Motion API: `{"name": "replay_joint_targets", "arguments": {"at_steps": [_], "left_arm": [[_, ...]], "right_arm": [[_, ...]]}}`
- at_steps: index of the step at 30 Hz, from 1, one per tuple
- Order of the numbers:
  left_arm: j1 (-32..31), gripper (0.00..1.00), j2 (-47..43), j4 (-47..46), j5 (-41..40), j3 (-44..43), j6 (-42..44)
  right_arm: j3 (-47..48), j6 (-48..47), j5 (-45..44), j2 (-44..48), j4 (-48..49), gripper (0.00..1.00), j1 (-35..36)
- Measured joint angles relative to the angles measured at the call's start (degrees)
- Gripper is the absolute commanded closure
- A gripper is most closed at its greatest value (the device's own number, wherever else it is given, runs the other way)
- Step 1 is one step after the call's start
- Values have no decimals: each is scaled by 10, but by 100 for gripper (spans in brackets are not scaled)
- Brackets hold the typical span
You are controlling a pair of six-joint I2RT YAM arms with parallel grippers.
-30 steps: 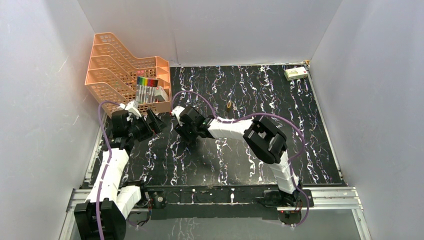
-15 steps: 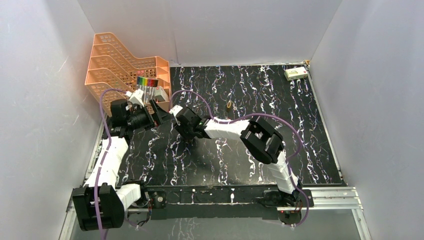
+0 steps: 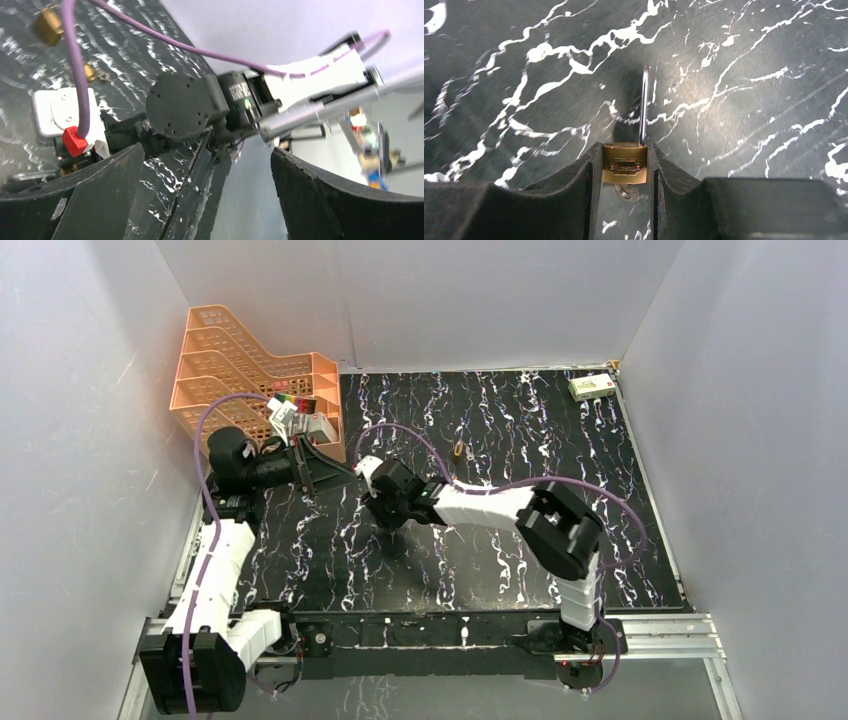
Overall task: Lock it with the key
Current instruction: Pick up the lock from the center of the board.
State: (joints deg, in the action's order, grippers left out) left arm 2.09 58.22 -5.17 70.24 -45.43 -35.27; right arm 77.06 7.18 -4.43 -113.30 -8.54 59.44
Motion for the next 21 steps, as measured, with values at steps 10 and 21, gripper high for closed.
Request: {"name": "replay_joint_targets", "arguments": {"at_steps": [10, 21], "left_arm": [[-133, 2, -26, -294, 120, 24, -195], [-222, 2, 48, -420, 129, -38, -276]], "right_arm": [[-60, 7, 42, 168, 7, 65, -17], [-92, 16, 107, 316, -22, 62, -93]]}}
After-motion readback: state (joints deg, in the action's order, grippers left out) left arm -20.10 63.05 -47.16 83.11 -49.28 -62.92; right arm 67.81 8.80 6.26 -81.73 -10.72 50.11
